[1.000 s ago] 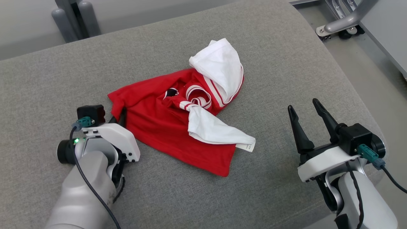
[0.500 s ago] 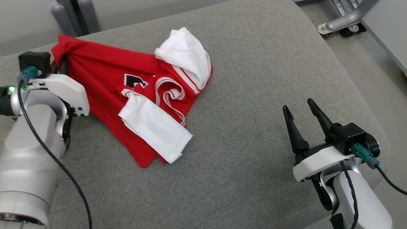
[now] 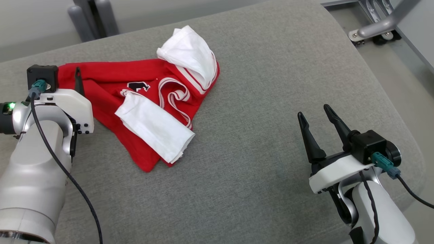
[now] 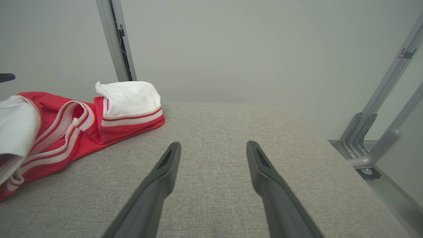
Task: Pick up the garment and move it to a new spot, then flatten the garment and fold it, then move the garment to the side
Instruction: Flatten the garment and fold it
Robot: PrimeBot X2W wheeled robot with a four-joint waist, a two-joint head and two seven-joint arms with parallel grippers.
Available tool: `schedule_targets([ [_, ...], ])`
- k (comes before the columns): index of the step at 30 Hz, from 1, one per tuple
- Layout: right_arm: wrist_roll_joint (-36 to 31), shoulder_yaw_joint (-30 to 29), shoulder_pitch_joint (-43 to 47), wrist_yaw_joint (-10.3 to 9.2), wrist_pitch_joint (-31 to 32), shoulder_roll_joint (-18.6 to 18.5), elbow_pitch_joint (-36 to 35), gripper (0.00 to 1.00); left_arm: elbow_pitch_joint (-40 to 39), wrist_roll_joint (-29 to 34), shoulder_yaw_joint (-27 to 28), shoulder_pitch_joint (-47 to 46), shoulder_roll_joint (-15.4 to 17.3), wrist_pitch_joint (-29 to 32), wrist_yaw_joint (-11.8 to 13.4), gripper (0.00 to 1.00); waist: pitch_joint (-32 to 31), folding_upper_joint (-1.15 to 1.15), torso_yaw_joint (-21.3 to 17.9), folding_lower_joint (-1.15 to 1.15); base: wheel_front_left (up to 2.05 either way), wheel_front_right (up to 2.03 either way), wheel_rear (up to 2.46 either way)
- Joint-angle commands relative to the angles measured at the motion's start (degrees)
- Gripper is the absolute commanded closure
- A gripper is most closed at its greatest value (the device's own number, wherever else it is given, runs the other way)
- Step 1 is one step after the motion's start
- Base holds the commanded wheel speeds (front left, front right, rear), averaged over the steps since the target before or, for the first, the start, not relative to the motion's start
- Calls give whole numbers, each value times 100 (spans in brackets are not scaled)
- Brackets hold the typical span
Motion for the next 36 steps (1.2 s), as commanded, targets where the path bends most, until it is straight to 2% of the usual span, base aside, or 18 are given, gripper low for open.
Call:
schedule_targets([
  [1,-48,14,60,1,-16,-53,-11,0,-51,-18,11,88,30,-21,77,0,-108,0,116,0,0,0,0],
  [8,-54,29,164,1,-16,-152,-140,0,-942,-26,188,566,47,-21,296,0,-477,0,547,0,0,0,0],
  [11,-56,108,272,1,-15,-211,-249,0,-1575,-17,331,973,5,-20,349,0,-659,0,784,0,0,0,0],
  [14,-100,296,394,1,-16,-347,-294,0,-2295,212,392,1510,-9,-20,535,0,-859,0,1053,0,0,0,0],
  [17,-98,402,545,1,-16,-461,-306,0,-2962,279,540,2156,-166,-21,618,0,-1047,0,1338,0,0,0,0],
  [26,-196,639,786,1,-16,-708,-423,0,-4659,436,1134,3921,-731,-22,507,0,-1287,0,2007,0,0,0,0],
  [29,-267,677,809,1,-16,-767,-412,0,-4910,486,1245,4303,-914,-22,425,0,-1280,0,2219,0,0,0,0],
  [36,-442,1000,688,1,-15,-946,-343,0,-5061,331,1201,4538,-1041,-22,270,0,-1185,0,2563,0,0,0,0],
])
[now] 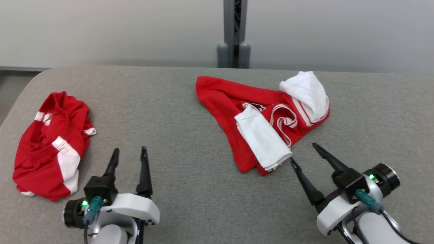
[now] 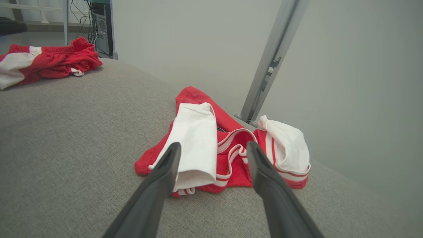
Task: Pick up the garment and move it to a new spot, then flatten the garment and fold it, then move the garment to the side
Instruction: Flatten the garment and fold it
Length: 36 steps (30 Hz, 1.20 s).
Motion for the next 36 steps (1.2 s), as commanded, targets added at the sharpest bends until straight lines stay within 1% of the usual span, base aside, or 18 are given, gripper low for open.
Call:
schedule_targets([
  [1,-91,104,-69,1,-15,-70,17,0,-42,-100,-71,-47,6,-13,-3,0,63,0,139,0,0,0,0],
  [6,-371,831,-303,0,-16,-357,182,0,-83,-273,-419,-218,12,-13,123,0,227,0,400,0,0,0,0],
  [8,-413,1030,-408,0,-15,-418,346,0,-83,-335,-510,-254,12,-14,167,0,287,0,493,0,0,0,0],
  [11,-569,1230,-564,0,-16,-512,551,0,-119,-630,-625,-267,7,-14,184,0,365,0,620,0,0,0,0],
  [14,-696,1233,-659,0,-16,-535,677,0,-136,-843,-739,-284,10,-14,205,0,416,0,716,0,0,0,0],
  [19,-845,1138,-730,0,-16,-531,803,0,-161,-1006,-833,-311,10,-14,234,0,478,0,822,0,0,0,0],
  [24,-963,965,-740,0,-16,-458,867,0,-163,-1035,-820,-322,9,-14,246,0,504,0,860,0,0,0,0],
  [25,-949,928,-728,0,-15,-440,895,2,-159,-1021,-819,-320,9,-14,250,0,505,0,860,0,0,0,0],
  [26,-946,905,-723,0,-16,-429,910,69,-155,-1009,-819,-318,9,-14,255,0,508,0,858,0,0,0,0],
  [27,-948,876,-728,0,-16,-426,925,96,-154,-1005,-817,-320,9,-14,254,0,513,0,856,0,0,0,0],
  [28,-946,849,-736,0,-16,-425,938,100,-154,-1006,-816,-326,9,-14,255,0,519,0,853,0,0,0,0],
  [33,-890,777,-736,0,-15,-380,892,100,-160,-1000,-807,-340,9,-14,253,0,540,0,833,0,0,0,0],
  [36,-823,639,-711,0,-15,-338,798,100,-131,-987,-780,-350,8,-14,252,0,537,0,789,0,0,0,0],
])
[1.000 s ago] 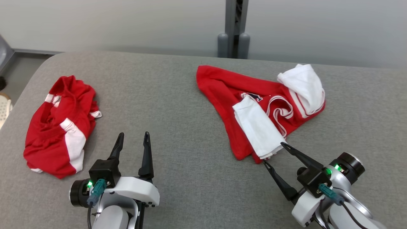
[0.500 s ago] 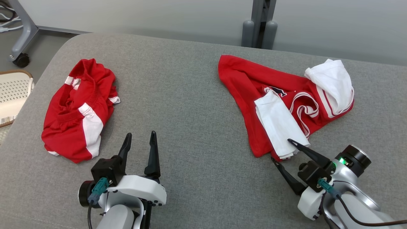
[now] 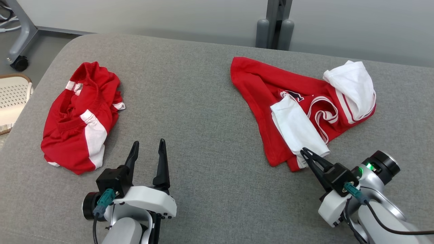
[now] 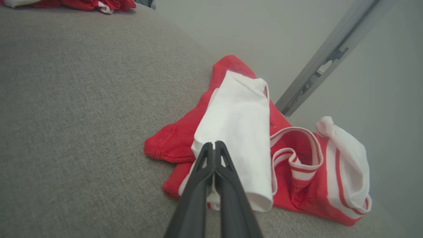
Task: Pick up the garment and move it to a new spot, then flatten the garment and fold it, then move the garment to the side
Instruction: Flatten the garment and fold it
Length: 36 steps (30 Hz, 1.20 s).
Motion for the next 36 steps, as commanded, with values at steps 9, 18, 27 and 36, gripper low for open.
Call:
schedule_targets([
  [9,502,-654,55,-1,-16,198,-450,100,72,137,71,-58,22,-15,-38,0,-162,0,-267,0,0,0,0],
  [18,1259,-2155,223,0,-16,581,-400,100,87,192,-77,-140,21,-14,-129,0,-223,0,-643,0,0,0,0],
  [27,1553,-2943,225,0,-16,839,-203,100,380,189,-503,-361,21,-14,-239,0,-39,0,-1047,0,0,0,0],
  [36,1461,-3096,121,0,-16,989,-241,100,1450,-427,-1210,-834,25,-14,-717,0,141,0,-1512,0,0,0,0],
])
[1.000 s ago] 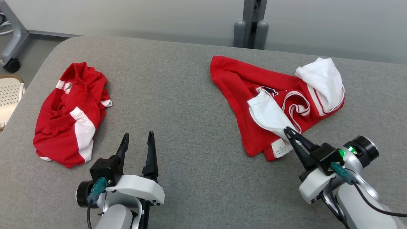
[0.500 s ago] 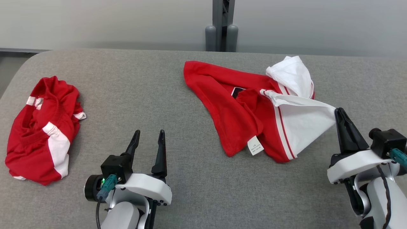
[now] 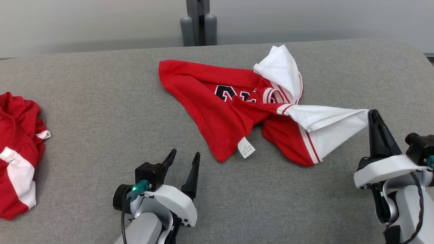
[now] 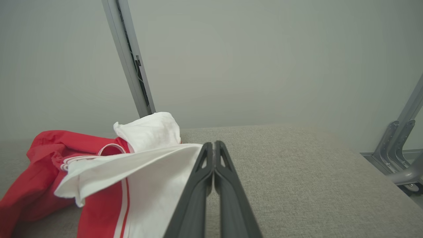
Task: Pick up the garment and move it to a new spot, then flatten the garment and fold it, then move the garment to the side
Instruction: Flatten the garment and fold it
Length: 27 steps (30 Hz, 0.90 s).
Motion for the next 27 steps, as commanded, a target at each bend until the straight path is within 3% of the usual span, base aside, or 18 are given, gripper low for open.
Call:
schedule_targets([
  [1,-2,-7,-67,1,-16,8,-15,100,207,-207,-179,-223,31,-15,-154,0,95,0,-119,0,0,0,0],
  [5,-26,43,-103,1,-16,43,-50,100,487,-65,-751,-657,29,-15,-406,0,200,0,-205,0,0,0,0],
  [10,-19,93,-154,1,-16,80,-60,100,700,435,-1296,-1020,32,-15,-406,0,328,0,-256,0,0,0,0],
  [17,-13,216,-274,1,-16,116,-29,100,1289,827,-1851,-1396,33,-9,-99,0,449,0,-315,0,0,0,0],
  [27,31,314,-340,1,-16,74,-34,100,1667,450,-2263,-1693,29,-10,221,0,510,0,-349,0,0,0,0],
])
